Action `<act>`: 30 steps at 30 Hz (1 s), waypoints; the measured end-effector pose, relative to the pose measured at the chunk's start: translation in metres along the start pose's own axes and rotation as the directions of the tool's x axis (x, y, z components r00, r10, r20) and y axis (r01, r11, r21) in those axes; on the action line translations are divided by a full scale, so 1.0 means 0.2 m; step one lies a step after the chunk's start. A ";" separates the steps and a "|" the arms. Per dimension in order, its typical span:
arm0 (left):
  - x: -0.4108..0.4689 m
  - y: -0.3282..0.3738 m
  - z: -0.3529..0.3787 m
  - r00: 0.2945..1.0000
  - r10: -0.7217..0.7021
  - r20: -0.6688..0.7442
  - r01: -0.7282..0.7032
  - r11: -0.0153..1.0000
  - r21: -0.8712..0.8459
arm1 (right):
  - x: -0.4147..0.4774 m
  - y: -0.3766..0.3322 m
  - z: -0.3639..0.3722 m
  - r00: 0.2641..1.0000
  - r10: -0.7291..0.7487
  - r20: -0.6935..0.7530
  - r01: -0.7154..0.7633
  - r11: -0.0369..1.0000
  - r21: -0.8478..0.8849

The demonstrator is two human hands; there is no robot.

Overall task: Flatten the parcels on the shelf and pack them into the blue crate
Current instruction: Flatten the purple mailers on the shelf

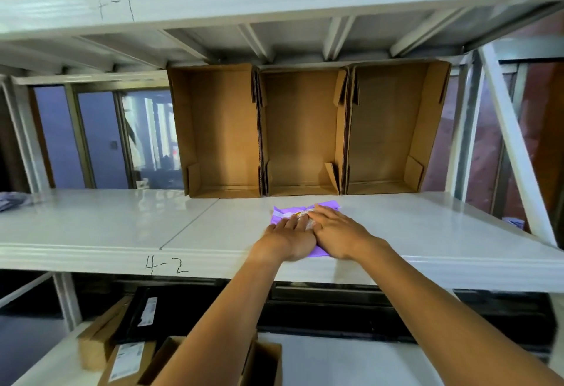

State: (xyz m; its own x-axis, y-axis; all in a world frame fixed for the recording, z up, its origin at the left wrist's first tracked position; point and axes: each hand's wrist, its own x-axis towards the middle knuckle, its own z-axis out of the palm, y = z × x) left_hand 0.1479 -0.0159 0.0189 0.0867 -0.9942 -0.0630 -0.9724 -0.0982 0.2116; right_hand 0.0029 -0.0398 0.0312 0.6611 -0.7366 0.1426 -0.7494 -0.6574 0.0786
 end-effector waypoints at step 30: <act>0.00 0.03 -0.03 0.964 -0.145 -0.223 0.163 0.985 0.064 | 0.08 -0.02 -0.05 0.970 0.230 -0.082 -0.222 0.970 0.095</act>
State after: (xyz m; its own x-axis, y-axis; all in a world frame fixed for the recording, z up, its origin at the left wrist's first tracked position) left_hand 0.1426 -0.0178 0.0264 0.2726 -0.9539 0.1257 -0.9572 -0.2557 0.1353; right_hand 0.0150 -0.0472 0.0429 0.4657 -0.8524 0.2377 -0.8706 -0.4894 -0.0494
